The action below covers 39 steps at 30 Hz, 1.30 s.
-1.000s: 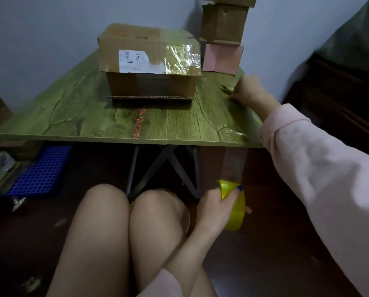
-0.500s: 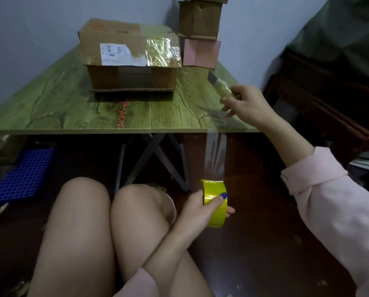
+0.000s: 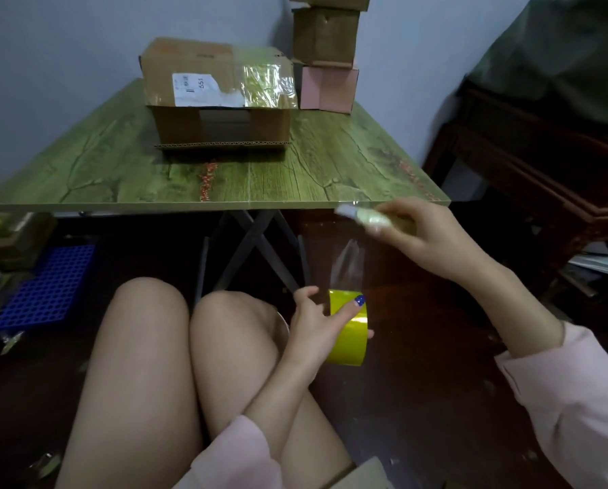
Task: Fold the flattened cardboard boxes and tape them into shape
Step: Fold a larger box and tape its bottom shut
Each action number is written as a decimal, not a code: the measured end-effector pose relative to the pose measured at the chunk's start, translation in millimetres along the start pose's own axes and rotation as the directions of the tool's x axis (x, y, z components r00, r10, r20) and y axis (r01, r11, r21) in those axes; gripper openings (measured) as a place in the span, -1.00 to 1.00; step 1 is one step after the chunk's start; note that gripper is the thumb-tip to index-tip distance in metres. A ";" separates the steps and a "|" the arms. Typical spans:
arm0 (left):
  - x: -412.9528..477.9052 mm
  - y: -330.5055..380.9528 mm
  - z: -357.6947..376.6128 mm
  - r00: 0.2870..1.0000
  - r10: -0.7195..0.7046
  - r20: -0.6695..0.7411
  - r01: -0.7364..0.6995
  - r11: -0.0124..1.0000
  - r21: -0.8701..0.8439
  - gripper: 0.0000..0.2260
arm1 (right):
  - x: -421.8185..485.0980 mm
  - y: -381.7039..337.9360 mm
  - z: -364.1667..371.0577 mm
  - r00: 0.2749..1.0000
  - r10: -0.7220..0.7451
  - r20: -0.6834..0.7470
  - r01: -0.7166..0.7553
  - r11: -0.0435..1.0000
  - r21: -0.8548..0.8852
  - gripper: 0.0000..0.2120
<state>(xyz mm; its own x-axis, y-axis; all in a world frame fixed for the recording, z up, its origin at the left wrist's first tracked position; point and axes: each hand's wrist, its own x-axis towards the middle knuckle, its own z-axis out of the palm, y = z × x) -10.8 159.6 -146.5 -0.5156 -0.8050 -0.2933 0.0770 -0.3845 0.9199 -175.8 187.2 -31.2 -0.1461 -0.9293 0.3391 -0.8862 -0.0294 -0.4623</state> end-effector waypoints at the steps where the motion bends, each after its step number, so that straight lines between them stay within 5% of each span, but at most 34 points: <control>1: 2.1 -2.1 -0.4 1.000 0.013 0.024 -0.013 1.000 0.023 -0.32 | -7.1 0.6 0.6 1.000 -0.011 -0.023 0.010 0.999 -0.037 -0.81; 7: 0.0 -0.8 0.5 0.990 0.093 0.102 -0.095 0.995 0.015 -0.72 | -33.9 4.1 7.0 0.998 -0.062 0.014 0.064 0.987 -0.145 -0.71; 22: 1.7 -0.5 1.6 0.990 0.140 0.031 -0.143 0.980 0.139 -0.65 | -38.0 -14.9 25.1 0.978 -0.185 0.098 0.204 0.732 -0.650 -0.82; 25: 3.4 -2.4 0.7 0.988 0.143 0.050 -0.147 0.984 0.101 -0.68 | -38.1 -20.0 29.1 0.971 -0.032 0.238 0.206 0.624 -0.754 -0.80; 28: 2.8 -1.8 -0.2 0.990 0.118 0.072 -0.119 0.993 0.011 -0.72 | -42.9 -13.2 21.9 0.980 0.117 0.163 0.056 0.619 -0.783 -0.77; 35: 2.7 -1.9 -1.0 0.993 0.097 0.071 -0.099 0.995 0.019 -0.71 | -53.4 1.4 11.8 0.931 0.322 -0.174 -0.365 0.772 -0.520 -0.72; 39: 2.1 -0.9 -0.2 0.994 0.093 0.061 -0.094 0.995 0.015 -0.70 | -52.1 1.5 25.6 0.834 0.551 0.035 -0.552 0.831 0.073 -0.55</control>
<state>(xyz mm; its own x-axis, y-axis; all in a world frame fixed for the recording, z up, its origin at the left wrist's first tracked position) -11.8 158.1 -148.0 -0.5575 -0.8081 -0.1900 0.1127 -0.3005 0.9471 -158.3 226.2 -70.6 -0.5947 -0.8040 -0.0011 -0.6235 0.4621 -0.6307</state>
